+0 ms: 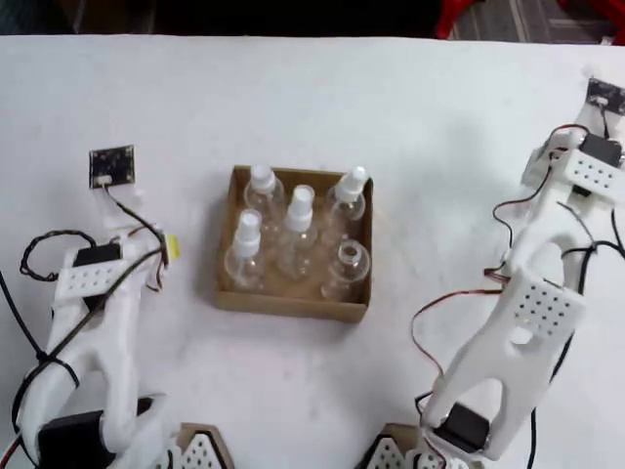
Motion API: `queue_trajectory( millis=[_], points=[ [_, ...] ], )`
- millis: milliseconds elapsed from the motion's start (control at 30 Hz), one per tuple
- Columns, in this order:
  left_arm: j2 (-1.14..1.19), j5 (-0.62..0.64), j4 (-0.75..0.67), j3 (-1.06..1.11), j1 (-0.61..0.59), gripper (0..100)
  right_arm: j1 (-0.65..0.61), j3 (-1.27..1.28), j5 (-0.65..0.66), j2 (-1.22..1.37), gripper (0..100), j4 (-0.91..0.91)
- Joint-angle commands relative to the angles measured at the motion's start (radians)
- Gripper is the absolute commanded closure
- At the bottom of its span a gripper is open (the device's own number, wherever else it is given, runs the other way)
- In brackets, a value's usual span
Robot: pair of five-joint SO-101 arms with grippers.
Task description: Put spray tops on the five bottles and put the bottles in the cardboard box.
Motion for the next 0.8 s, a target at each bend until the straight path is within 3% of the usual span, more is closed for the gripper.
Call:
queue_trajectory(
  millis=[0, 267, 433, 533, 767],
  points=[
    [-0.004, -0.009, -0.018, -0.009, 0.010, 82, -0.027, -0.227, -0.020, 0.110, 80.5, 0.044],
    [-0.004, -0.009, -0.020, -0.011, 0.010, 82, -0.044, -0.499, -0.012, 0.326, 81.0, 0.081],
    [-0.004, -0.009, -0.021, -0.011, 0.010, 82, -0.041, -0.525, -0.012, 0.360, 99.4, 0.113],
    [-0.004, -0.009, -0.021, -0.011, 0.012, 82, -0.039, -0.537, -0.012, 0.328, 95.0, 0.177],
    [-0.004, -0.009, -0.021, -0.011, 0.012, 82, -0.048, -0.684, -0.012, 0.229, 98.2, 0.397]
  ],
)
